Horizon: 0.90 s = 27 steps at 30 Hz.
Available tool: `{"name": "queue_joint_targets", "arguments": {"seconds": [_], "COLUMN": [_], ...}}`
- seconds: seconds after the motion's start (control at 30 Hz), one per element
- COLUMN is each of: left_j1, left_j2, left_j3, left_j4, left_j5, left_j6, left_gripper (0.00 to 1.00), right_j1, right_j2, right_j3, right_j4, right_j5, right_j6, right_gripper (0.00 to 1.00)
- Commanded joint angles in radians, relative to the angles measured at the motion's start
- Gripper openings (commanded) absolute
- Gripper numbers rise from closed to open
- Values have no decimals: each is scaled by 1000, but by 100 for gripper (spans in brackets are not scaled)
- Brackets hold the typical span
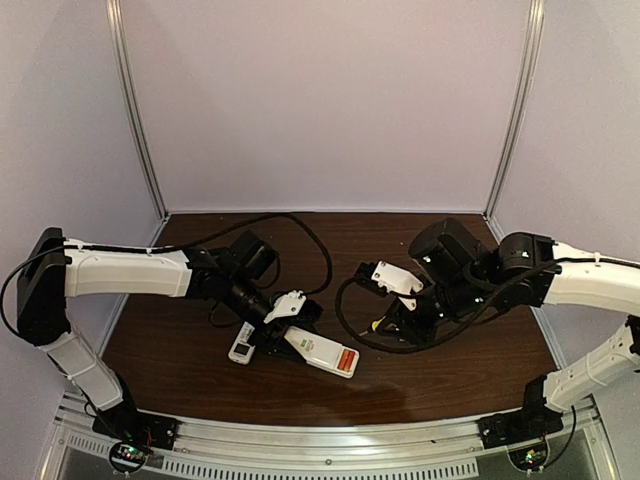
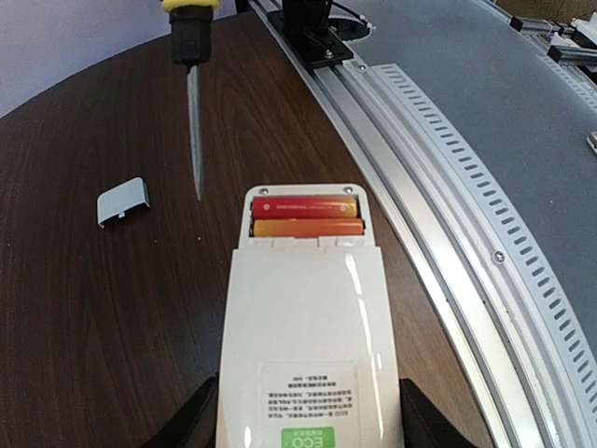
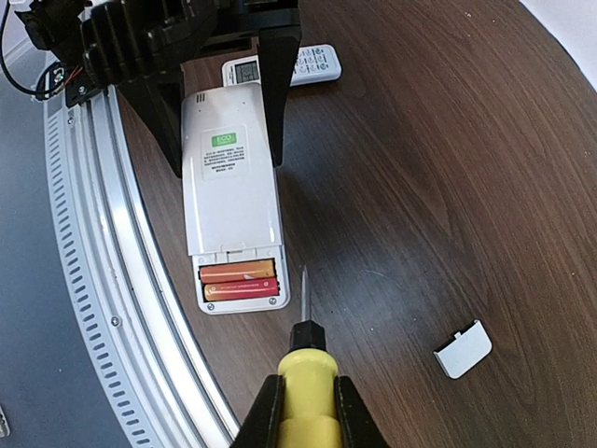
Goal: Unload the batteries from the remote control
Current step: Remove the battery from the remote control without the battery cover.
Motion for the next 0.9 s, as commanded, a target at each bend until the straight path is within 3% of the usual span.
{"name": "queue_joint_targets", "arguments": {"seconds": [0.0, 0.87], "left_j1": [-5, -6], "left_j2": [12, 14], "left_j3": [23, 29], "left_j4": [40, 42], "left_j5": [29, 26], "left_j6": [-9, -14], "left_gripper": [0, 0], "right_j1": [8, 25], "right_j2": [-25, 5], "right_j3": [-13, -42], "right_j4": [22, 15], "right_j5": [5, -58], "right_j6": [12, 22], "right_gripper": [0, 0]}}
